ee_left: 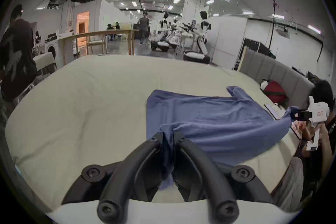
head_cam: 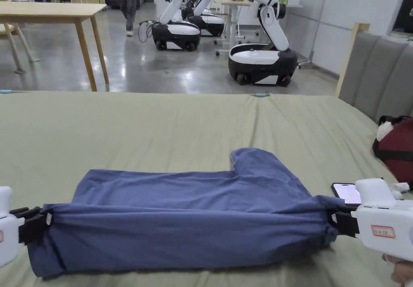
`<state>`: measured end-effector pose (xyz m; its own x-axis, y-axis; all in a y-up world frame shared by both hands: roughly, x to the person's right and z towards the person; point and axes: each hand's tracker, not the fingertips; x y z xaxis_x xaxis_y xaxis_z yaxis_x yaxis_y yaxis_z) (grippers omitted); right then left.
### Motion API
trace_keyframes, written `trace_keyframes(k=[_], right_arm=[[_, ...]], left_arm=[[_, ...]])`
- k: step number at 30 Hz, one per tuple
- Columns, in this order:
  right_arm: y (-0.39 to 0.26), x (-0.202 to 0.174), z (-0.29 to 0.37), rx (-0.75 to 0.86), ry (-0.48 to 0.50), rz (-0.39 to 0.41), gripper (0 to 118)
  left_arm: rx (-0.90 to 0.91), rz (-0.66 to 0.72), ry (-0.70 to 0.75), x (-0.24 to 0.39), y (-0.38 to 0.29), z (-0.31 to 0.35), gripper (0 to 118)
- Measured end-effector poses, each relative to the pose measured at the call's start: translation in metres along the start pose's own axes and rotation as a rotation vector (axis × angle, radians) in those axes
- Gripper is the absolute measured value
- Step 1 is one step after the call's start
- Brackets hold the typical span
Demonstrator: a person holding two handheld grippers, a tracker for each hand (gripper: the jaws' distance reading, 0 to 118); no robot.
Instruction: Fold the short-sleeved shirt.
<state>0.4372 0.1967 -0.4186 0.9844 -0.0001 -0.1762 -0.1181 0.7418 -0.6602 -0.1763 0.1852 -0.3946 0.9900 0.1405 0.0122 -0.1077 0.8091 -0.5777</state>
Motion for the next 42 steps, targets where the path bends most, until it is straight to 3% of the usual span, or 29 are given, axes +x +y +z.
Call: trace_keyframes(k=[7, 11, 13, 14, 15, 16, 17, 18, 21, 22, 23, 24, 25, 26, 27, 28, 29, 33, 38, 39, 41, 42], right_arm=[[0.004, -0.001, -0.108, -0.185, -0.083, -0.036, 6], [-0.002, -0.003, -0.135, -0.245, -0.086, -0.002, 6], [0.005, -0.002, -0.128, -0.254, -0.086, -0.011, 10], [0.006, 0.000, -0.123, -0.248, -0.081, -0.015, 18], [0.006, 0.001, -0.117, -0.226, -0.078, -0.009, 50], [0.007, 0.002, -0.105, -0.187, -0.097, 0.012, 86], [0.005, 0.004, -0.090, -0.153, -0.104, 0.018, 110], [0.003, 0.005, -0.068, -0.103, -0.099, 0.011, 116], [-0.012, 0.000, 0.013, 0.063, -0.012, -0.024, 113], [-0.018, -0.004, 0.032, 0.080, -0.003, -0.036, 106], [-0.028, -0.008, 0.058, 0.114, 0.031, -0.055, 90], [-0.039, -0.013, 0.081, 0.158, 0.072, -0.078, 55], [-0.049, -0.019, 0.099, 0.192, 0.108, -0.092, 25], [-0.062, -0.025, 0.116, 0.218, 0.126, -0.117, 9], [-0.074, -0.031, 0.128, 0.225, 0.109, -0.139, 4], [-0.084, -0.037, 0.136, 0.232, 0.091, -0.153, 4], [-0.093, -0.044, 0.144, 0.225, 0.086, -0.150, 2], [-0.108, -0.051, 0.152, 0.193, 0.104, -0.122, 1], [-0.099, -0.054, 0.150, 0.188, 0.123, -0.096, 1], [-0.098, -0.056, 0.149, 0.190, 0.118, -0.094, 1], [-0.094, -0.059, 0.150, 0.190, 0.134, -0.089, 1], [-0.094, -0.061, 0.149, 0.192, 0.138, -0.084, 1]], left_arm=[[-0.200, -0.048, 0.095, 0.015, -0.014, -0.084, 10], [-0.254, -0.058, 0.084, 0.012, -0.032, -0.112, 10], [-0.244, -0.064, 0.093, 0.014, -0.027, -0.109, 10], [-0.246, -0.057, 0.088, 0.012, -0.024, -0.106, 13], [-0.246, -0.044, 0.081, 0.008, -0.021, -0.102, 38], [-0.219, -0.012, 0.089, 0.005, -0.019, -0.094, 80], [-0.194, 0.011, 0.095, 0.001, -0.017, -0.081, 112], [-0.164, 0.029, 0.039, -0.004, -0.016, -0.065, 117], [-0.011, 0.066, -0.006, -0.018, -0.022, 0.003, 118], [0.002, 0.070, 0.018, -0.020, -0.027, 0.019, 117], [0.007, 0.070, 0.032, -0.017, -0.033, 0.044, 114], [0.009, 0.075, 0.032, -0.017, -0.044, 0.064, 100], [0.020, 0.083, 0.030, -0.018, -0.054, 0.080, 71], [0.030, 0.090, 0.027, -0.018, -0.067, 0.096, 44], [0.058, 0.106, 0.027, -0.017, -0.076, 0.108, 29], [0.044, 0.120, 0.051, -0.016, -0.088, 0.114, 29], [0.039, 0.129, 0.098, -0.015, -0.100, 0.120, 0], [-0.014, 0.109, 0.091, -0.012, -0.111, 0.120, 0], [0.021, 0.081, 0.039, 0.004, -0.072, 0.094, 0], [0.021, 0.084, 0.035, 0.001, -0.067, 0.078, 19], [-0.023, 0.097, 0.067, 0.006, -0.054, 0.047, 101], [-0.092, 0.100, 0.067, 0.006, -0.052, 0.028, 118]])
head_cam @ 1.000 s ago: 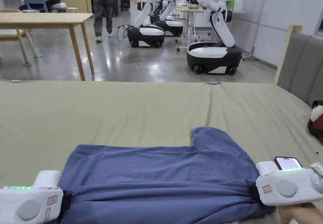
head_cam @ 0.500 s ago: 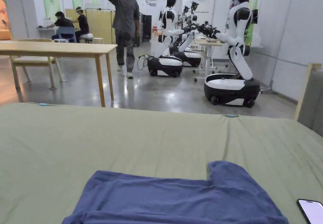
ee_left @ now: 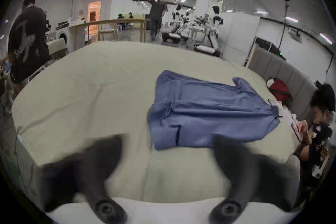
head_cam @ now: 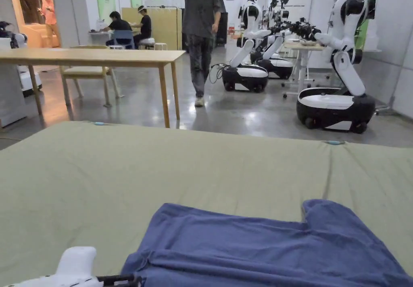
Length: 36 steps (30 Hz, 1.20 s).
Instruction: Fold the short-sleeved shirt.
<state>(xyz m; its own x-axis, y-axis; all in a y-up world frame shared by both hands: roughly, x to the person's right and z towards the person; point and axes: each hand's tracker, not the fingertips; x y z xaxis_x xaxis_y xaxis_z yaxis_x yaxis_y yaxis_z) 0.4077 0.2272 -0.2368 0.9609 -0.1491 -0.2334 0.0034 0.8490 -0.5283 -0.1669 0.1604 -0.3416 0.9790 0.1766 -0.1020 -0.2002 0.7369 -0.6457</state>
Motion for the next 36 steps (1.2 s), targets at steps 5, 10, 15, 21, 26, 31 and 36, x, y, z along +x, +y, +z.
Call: trace_keyframes(k=[5, 10, 15, 21, 26, 31, 36], right_arm=[[0.000, -0.007, 0.001, -0.023, 0.000, 0.048, 1], [0.004, -0.005, -0.003, -0.047, 0.002, 0.062, 1], [0.013, 0.005, -0.025, -0.097, -0.019, 0.066, 1], [0.038, 0.048, -0.109, -0.178, -0.115, 0.088, 1], [0.040, 0.086, -0.195, -0.359, -0.111, 0.047, 86], [0.032, 0.106, -0.251, -0.481, -0.205, 0.044, 85], [0.035, 0.084, -0.250, -0.475, -0.140, 0.086, 24]], left_arm=[[-0.134, -0.020, 0.042, 0.005, 0.011, -0.061, 113], [-0.220, -0.044, 0.104, 0.007, 0.006, -0.103, 71], [-0.142, -0.159, 0.060, 0.034, -0.004, -0.088, 11], [-0.139, -0.135, 0.068, 0.027, 0.004, -0.081, 9], [-0.111, -0.153, 0.045, 0.027, 0.007, -0.073, 9], [-0.122, -0.164, 0.036, 0.034, 0.006, -0.065, 9], [-0.139, -0.150, 0.028, 0.040, 0.005, -0.061, 9]])
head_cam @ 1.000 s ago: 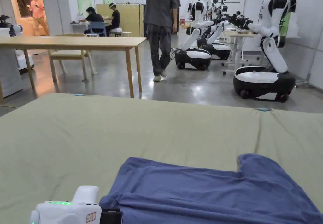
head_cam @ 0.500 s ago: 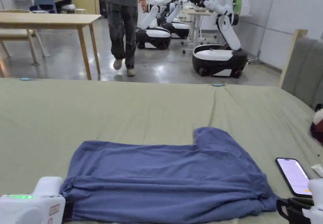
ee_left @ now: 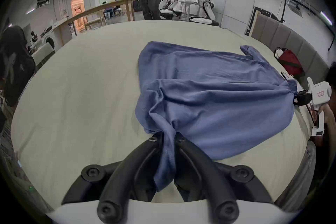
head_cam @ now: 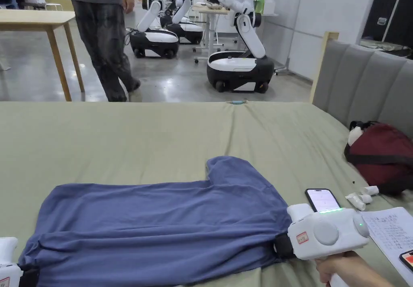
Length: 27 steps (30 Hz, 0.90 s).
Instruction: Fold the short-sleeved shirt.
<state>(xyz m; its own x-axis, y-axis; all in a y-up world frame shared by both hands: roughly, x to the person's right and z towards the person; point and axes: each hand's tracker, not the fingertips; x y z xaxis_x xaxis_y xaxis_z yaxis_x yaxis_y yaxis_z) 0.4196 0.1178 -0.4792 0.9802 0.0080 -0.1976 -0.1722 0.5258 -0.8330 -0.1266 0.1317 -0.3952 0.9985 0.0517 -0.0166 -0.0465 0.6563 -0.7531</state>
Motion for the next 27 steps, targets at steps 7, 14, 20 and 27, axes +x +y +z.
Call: trace_keyframes(k=[7, 14, 20, 27], right_arm=[[-0.005, -0.004, 0.016, 0.044, 0.019, -0.049, 9], [-0.050, -0.008, 0.112, 0.149, 0.073, -0.023, 9], [-0.112, -0.006, 0.148, 0.101, 0.133, -0.056, 9], [-0.138, 0.001, 0.078, -0.035, 0.107, -0.097, 9]], left_arm=[[0.029, 0.017, -0.015, -0.007, -0.001, 0.012, 9], [0.140, -0.080, -0.116, -0.007, -0.021, 0.102, 8], [0.074, -0.073, -0.106, -0.022, -0.061, 0.125, 8], [-0.060, -0.058, -0.095, -0.028, -0.105, 0.065, 8]])
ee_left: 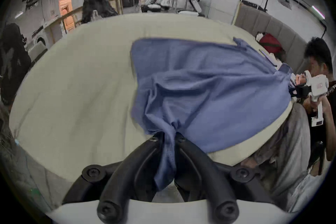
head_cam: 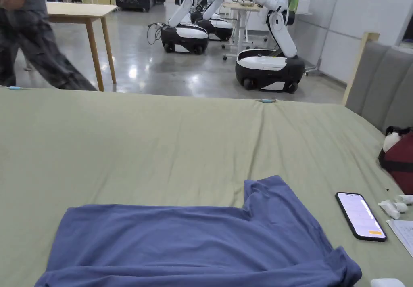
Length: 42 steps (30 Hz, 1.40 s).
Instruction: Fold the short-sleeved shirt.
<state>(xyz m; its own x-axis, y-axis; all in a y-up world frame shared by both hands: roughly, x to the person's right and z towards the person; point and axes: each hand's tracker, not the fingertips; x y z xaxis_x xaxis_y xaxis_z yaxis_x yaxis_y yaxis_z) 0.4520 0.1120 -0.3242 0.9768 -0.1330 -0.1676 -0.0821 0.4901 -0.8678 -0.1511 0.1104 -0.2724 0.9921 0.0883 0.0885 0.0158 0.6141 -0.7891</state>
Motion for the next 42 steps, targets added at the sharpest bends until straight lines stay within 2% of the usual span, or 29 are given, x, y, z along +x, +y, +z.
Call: trace_keyframes(k=[2, 3, 4, 5, 6, 7, 8, 11, 13, 14, 15, 16, 17, 18, 22, 27, 28, 29, 30, 31, 32, 34, 36, 37, 38, 39, 41, 42], right_arm=[[0.004, 0.001, 0.005, 0.001, 0.008, -0.016, 11], [0.004, 0.000, 0.010, 0.003, 0.009, -0.014, 18], [0.003, -0.001, 0.017, 0.021, 0.011, -0.006, 33], [0.001, -0.001, 0.025, 0.054, -0.001, 0.007, 57], [-0.002, -0.003, 0.036, 0.083, -0.036, 0.022, 88], [-0.006, -0.005, 0.047, 0.102, -0.051, 0.029, 100], [-0.012, -0.009, 0.064, 0.140, -0.042, 0.031, 102], [-0.031, -0.023, 0.113, 0.292, 0.045, 0.012, 102], [-0.038, -0.037, 0.141, 0.352, 0.042, -0.019, 102], [-0.040, -0.043, 0.153, 0.392, 0.041, -0.054, 94], [-0.041, -0.048, 0.163, 0.442, 0.063, -0.045, 61], [-0.041, -0.054, 0.167, 0.469, 0.064, -0.029, 23], [-0.040, -0.060, 0.171, 0.492, 0.062, -0.025, 0], [-0.037, -0.063, 0.173, 0.486, 0.046, -0.017, 0], [-0.028, -0.073, 0.172, 0.490, 0.100, 0.018, 0], [-0.023, -0.083, 0.161, 0.474, 0.112, 0.051, 0], [-0.024, -0.084, 0.160, 0.468, 0.112, 0.053, 0], [-0.024, -0.084, 0.158, 0.461, 0.113, 0.054, 0], [-0.025, -0.083, 0.157, 0.455, 0.114, 0.054, 0], [-0.025, -0.083, 0.157, 0.447, 0.111, 0.055, 0], [-0.026, -0.083, 0.158, 0.438, 0.100, 0.059, 0], [-0.028, -0.081, 0.160, 0.431, 0.077, 0.070, 0], [-0.027, -0.078, 0.164, 0.430, 0.059, 0.066, 0], [-0.027, -0.076, 0.165, 0.428, 0.054, 0.063, 0], [-0.027, -0.075, 0.164, 0.425, 0.049, 0.059, 0], [-0.028, -0.074, 0.163, 0.421, 0.038, 0.051, 0], [-0.024, -0.077, 0.164, 0.409, 0.029, 0.039, 0], [-0.023, -0.076, 0.161, 0.403, 0.033, 0.037, 0]], left_arm=[[0.026, 0.011, 0.004, -0.006, -0.001, 0.001, 8], [0.032, 0.026, 0.001, -0.008, 0.000, 0.004, 9], [0.042, 0.041, -0.003, -0.010, 0.000, 0.007, 14], [0.054, 0.053, 0.006, -0.012, 0.001, 0.011, 32], [0.067, 0.062, 0.031, -0.011, 0.001, 0.019, 69], [0.067, 0.052, 0.077, -0.013, 0.001, 0.026, 96], [0.079, 0.048, 0.099, -0.014, 0.000, 0.034, 109], [0.224, 0.033, 0.093, -0.011, -0.003, 0.074, 111], [0.252, 0.067, 0.087, -0.011, 0.005, 0.092, 111], [0.251, 0.101, 0.063, -0.009, 0.011, 0.103, 111], [0.279, 0.123, 0.040, -0.009, 0.017, 0.109, 106], [0.305, 0.133, 0.032, -0.010, 0.024, 0.112, 84], [0.332, 0.141, 0.034, -0.011, 0.033, 0.111, 41], [0.346, 0.183, 0.075, -0.003, 0.042, 0.109, 0], [0.324, 0.023, 0.110, 0.005, 0.085, 0.077, 0], [0.212, 0.035, 0.037, -0.023, 0.157, -0.014, 3], [0.177, 0.037, 0.039, -0.028, 0.170, -0.034, 18], [0.134, 0.012, 0.016, -0.035, 0.182, -0.057, 46], [0.081, 0.015, 0.027, -0.036, 0.194, -0.074, 97], [0.059, 0.025, 0.035, -0.041, 0.202, -0.095, 116], [0.017, -0.001, 0.035, -0.046, 0.208, -0.112, 117], [-0.004, 0.000, 0.057, -0.049, 0.209, -0.136, 106], [-0.081, -0.021, 0.112, -0.052, 0.208, -0.158, 104], [-0.064, -0.063, 0.170, -0.055, 0.208, -0.164, 99], [-0.113, -0.058, 0.173, -0.058, 0.205, -0.173, 97], [-0.090, -0.028, 0.138, -0.060, 0.200, -0.173, 92], [-0.029, 0.017, 0.116, -0.056, 0.196, -0.158, 57], [0.017, 0.008, 0.105, -0.053, 0.195, -0.148, 45]])
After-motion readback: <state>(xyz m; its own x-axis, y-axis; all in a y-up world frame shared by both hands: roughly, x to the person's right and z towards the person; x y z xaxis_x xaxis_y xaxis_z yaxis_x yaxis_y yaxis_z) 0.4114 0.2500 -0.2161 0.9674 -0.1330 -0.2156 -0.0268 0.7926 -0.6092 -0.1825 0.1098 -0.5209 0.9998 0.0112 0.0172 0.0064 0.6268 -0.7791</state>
